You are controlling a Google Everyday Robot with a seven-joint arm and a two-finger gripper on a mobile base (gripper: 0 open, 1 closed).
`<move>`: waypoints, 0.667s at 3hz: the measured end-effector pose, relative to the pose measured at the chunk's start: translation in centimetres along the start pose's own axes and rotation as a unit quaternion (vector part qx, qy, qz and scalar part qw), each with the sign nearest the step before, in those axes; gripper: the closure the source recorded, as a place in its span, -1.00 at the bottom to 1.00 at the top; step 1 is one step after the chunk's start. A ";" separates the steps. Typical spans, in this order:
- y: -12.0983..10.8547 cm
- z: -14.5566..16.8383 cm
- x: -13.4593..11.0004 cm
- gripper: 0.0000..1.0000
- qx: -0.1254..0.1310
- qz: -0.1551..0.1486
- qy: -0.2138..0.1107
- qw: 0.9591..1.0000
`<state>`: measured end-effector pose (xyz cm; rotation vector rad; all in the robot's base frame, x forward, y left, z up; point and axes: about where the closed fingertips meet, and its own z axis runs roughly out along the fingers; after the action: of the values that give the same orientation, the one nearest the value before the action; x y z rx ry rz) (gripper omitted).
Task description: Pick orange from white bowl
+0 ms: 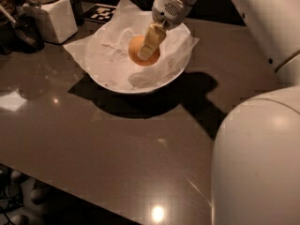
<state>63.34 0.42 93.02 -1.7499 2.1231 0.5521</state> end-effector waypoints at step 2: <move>1.2 -2.7 -0.1 1.00 0.009 -0.020 -0.039 0.999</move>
Offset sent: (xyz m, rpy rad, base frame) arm -0.0135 -0.0114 0.0220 0.0551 -0.0328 0.0219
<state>62.20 -0.61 95.50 -1.7279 2.0308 0.5784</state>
